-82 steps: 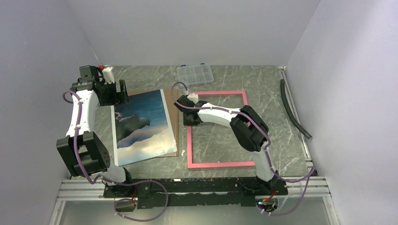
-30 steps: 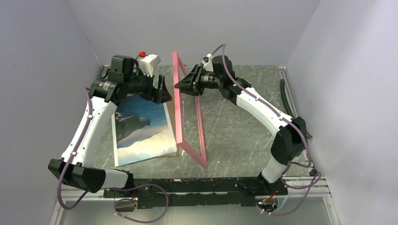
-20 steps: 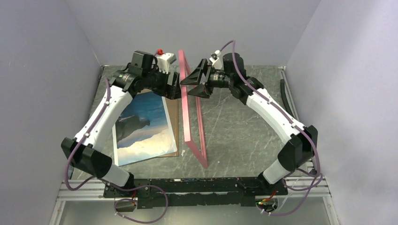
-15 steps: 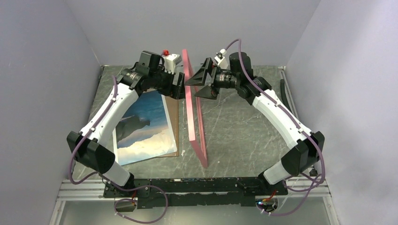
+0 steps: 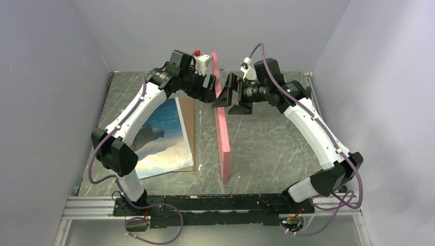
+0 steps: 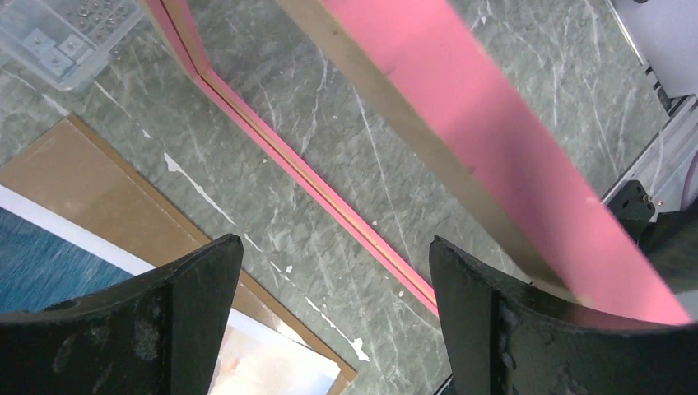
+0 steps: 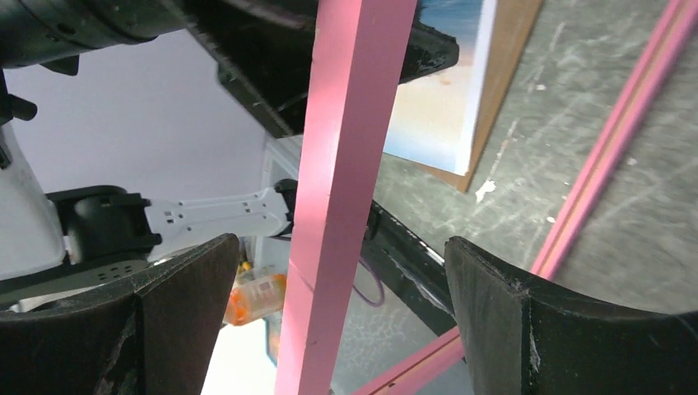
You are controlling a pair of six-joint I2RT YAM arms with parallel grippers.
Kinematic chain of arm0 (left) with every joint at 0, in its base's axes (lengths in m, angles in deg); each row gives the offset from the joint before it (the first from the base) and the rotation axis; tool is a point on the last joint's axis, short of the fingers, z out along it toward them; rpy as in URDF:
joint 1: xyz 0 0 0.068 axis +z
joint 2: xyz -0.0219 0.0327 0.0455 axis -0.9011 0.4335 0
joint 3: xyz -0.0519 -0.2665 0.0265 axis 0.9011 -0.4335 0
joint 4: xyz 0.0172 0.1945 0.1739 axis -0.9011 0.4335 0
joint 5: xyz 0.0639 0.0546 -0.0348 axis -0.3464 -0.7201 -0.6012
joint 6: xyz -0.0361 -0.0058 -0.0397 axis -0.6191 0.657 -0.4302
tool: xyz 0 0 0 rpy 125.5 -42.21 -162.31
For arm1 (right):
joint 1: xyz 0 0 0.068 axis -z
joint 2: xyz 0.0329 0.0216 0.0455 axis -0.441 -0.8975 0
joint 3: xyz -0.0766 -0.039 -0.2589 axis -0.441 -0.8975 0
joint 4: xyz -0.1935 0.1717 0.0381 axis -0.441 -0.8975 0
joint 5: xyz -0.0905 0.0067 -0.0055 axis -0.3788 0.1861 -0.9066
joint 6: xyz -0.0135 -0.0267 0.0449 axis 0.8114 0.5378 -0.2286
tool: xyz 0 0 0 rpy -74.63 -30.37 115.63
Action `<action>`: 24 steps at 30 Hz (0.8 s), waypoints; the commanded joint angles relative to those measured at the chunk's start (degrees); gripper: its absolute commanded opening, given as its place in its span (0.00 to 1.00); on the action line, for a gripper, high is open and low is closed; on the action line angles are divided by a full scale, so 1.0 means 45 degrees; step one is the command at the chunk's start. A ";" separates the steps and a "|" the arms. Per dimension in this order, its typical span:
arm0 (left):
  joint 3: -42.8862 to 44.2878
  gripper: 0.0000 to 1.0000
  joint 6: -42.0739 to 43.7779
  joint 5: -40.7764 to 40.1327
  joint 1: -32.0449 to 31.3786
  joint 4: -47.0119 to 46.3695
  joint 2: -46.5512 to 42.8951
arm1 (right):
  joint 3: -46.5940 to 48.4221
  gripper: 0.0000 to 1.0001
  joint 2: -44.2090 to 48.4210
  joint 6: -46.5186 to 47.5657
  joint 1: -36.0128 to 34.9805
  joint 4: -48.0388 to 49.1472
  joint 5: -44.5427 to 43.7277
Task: Put the photo into the frame
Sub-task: Turn over the photo frame at the center of the board.
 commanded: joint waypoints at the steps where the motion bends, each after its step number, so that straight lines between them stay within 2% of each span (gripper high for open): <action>1: 0.0814 0.89 -0.0013 -0.0545 -0.0401 -0.0385 0.0512 | 0.1309 1.00 0.0509 0.1611 0.0015 -0.2420 -0.1711; 4: 0.0957 0.90 0.0088 -0.0890 -0.0447 -0.0430 0.0785 | 0.1363 0.98 0.0861 0.1991 0.0021 -0.3035 -0.2672; 11: 0.0924 0.90 0.0093 -0.1193 -0.0456 -0.0329 0.0954 | 0.1943 0.75 0.0680 0.2661 0.0019 -0.4227 -0.4217; 17: -0.1694 0.90 0.0347 -0.2043 -0.0456 -0.1075 -0.0013 | 0.1961 0.64 0.0603 0.2884 0.0016 -0.5188 -0.6146; 21: -0.3443 0.91 0.0749 -0.2663 -0.0456 -0.1414 -0.0212 | 0.1489 0.46 0.0866 0.2959 0.0031 -0.5465 -0.7310; 24: -0.4251 0.89 0.0920 -0.2914 -0.0432 -0.1495 -0.0094 | 0.0785 0.42 0.1027 0.3037 0.0016 -0.5661 -0.8089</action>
